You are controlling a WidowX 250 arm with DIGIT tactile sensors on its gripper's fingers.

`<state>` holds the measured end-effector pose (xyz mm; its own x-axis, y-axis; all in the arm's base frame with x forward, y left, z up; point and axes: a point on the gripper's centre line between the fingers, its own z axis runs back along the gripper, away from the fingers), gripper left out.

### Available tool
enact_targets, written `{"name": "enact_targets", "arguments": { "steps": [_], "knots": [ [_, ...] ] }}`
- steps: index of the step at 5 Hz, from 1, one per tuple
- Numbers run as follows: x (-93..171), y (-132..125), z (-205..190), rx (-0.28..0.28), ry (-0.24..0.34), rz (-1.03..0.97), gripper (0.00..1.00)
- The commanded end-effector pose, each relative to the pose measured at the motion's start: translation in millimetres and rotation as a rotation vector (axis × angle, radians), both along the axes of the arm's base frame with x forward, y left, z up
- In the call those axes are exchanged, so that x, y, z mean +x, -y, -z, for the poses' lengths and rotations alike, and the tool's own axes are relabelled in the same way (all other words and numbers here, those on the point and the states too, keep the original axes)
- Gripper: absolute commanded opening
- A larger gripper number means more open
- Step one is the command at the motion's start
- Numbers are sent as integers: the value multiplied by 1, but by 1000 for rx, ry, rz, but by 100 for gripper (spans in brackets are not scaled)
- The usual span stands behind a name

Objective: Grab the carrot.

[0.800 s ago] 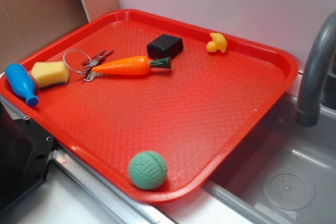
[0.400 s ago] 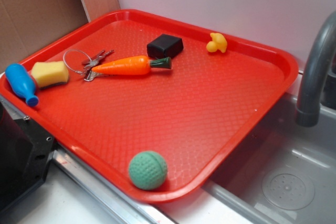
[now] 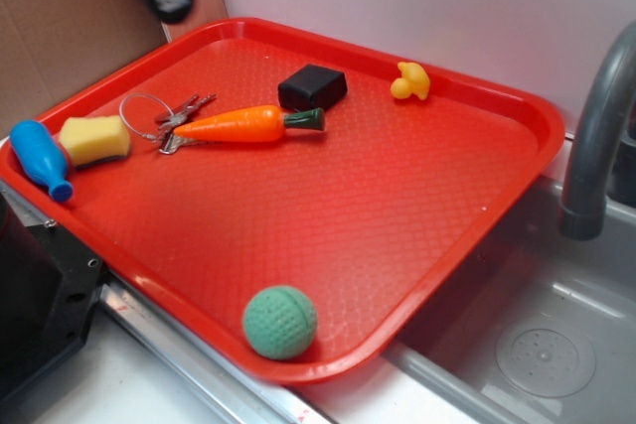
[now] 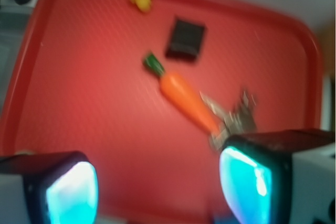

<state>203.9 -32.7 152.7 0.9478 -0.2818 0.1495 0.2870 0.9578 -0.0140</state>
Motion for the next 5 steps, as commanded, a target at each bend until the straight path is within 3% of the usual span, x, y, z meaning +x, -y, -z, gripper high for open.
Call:
{"name": "enact_targets", "arguments": {
  "steps": [1,3,4,5],
  "knots": [
    [33,-6,55,46,-5,91,100],
    [51,-23,114,83,-79,92,100],
    [45,-20,130,97,-117,82,0],
    [40,-18,104,82,-59,67,0]
  ]
}}
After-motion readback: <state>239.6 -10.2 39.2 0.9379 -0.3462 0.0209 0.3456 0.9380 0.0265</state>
